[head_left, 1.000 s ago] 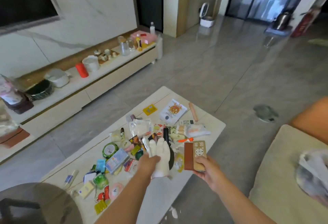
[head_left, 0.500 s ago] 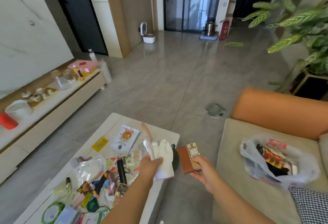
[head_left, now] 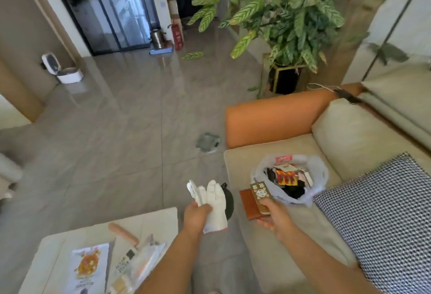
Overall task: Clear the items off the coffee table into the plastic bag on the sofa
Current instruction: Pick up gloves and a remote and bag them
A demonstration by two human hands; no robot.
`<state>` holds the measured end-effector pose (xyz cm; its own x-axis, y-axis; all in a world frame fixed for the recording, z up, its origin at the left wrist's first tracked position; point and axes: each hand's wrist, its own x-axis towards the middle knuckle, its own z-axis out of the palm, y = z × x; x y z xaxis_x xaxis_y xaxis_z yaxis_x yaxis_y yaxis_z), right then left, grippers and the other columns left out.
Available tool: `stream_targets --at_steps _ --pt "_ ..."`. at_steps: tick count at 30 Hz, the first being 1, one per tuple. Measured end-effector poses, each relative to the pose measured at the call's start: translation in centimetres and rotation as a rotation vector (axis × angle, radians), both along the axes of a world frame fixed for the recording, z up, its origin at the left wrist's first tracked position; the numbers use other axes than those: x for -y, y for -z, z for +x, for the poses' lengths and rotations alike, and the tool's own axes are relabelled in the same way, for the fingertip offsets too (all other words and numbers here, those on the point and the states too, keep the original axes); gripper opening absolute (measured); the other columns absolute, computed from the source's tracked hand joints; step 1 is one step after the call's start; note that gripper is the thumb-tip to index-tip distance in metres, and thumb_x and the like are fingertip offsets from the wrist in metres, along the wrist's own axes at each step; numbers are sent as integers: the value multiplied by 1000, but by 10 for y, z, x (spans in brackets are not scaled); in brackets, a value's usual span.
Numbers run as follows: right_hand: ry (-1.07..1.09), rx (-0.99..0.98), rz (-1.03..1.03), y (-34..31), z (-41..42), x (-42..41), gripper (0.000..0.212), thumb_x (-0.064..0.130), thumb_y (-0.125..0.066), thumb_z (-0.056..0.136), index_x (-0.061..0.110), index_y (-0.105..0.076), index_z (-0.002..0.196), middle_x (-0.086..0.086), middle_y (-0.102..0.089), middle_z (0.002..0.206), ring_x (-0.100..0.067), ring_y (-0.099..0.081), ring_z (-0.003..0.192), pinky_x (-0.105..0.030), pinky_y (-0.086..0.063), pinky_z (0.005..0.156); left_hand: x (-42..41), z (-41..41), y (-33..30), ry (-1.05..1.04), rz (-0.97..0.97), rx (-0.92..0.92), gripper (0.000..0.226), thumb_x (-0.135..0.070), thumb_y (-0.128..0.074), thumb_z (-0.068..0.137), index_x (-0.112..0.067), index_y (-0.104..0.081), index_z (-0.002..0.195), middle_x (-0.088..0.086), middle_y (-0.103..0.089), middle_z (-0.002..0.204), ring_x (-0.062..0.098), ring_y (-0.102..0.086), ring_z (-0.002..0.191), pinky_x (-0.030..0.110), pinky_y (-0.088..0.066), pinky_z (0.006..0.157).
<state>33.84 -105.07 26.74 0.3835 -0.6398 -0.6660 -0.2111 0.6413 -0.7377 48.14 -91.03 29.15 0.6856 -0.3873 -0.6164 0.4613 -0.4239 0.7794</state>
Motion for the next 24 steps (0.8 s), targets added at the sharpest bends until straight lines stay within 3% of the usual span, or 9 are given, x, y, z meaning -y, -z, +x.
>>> stream_targets --at_steps 2,6,10,13,15,17,19,22,24 --pt "81 -37 -6 -1 -1 17 36 13 -54 91 5 -48 126 -19 -63 114 -34 -63 102 -49 -50 94 29 13 -3 102 -13 -10 22 2 -53 86 -6 -59 105 12 -63 101 31 -60 100 43 -47 95" --pt "250 -66 -32 -4 -7 47 35 10 -54 91 4 -49 126 -20 -63 113 -34 -65 97 -49 -52 91 87 31 -2 258 -45 16 28 4 -52 87 -4 -56 113 13 -61 104 30 -58 95 35 -48 77" --pt "363 -103 -95 -4 -21 75 26 8 -56 90 5 -53 116 -14 -66 93 -27 -65 75 -36 -53 70 140 24 3 431 -25 16 36 3 -53 84 -6 -55 119 12 -60 112 32 -58 105 42 -47 91" --pt "392 -175 -132 0 -31 103 19 8 -54 92 6 -50 110 -10 -64 86 -31 -65 78 -46 -54 79 177 16 9 530 -5 23 43 4 -59 79 3 -54 122 19 -61 121 37 -57 110 48 -46 97" --pt "421 -235 -130 7 -37 126 16 9 -53 92 6 -50 107 -14 -64 93 -34 -64 85 -45 -53 81 203 11 13 571 32 39 40 9 -53 85 3 -52 124 18 -60 120 35 -57 109 40 -46 91" --pt "410 -323 -152 18 -41 152 16 11 -52 91 2 -52 105 -19 -64 94 -32 -62 81 -37 -50 70 231 7 24 608 63 66 38 10 -50 87 2 -52 124 17 -59 120 33 -56 110 35 -44 86" --pt "340 -428 -186 30 -43 179 16 14 -52 90 0 -55 98 -17 -63 83 -28 -59 71 -34 -46 64 257 2 34 621 114 72 40 9 -51 87 2 -51 126 19 -58 124 35 -55 115 37 -43 92" --pt "230 -564 -202 51 -41 217 14 21 -49 94 7 -48 92 -11 -57 82 -29 -60 81 -39 -52 76 297 -5 55 623 212 53 46 6 -57 84 1 -49 129 20 -57 127 36 -54 117 44 -44 99" --pt "153 -623 -204 70 -37 242 18 25 -47 95 7 -47 98 -9 -58 87 -27 -61 82 -37 -53 74 324 -11 69 635 281 47 49 2 -61 84 0 -46 131 19 -55 130 36 -52 119 42 -43 101"
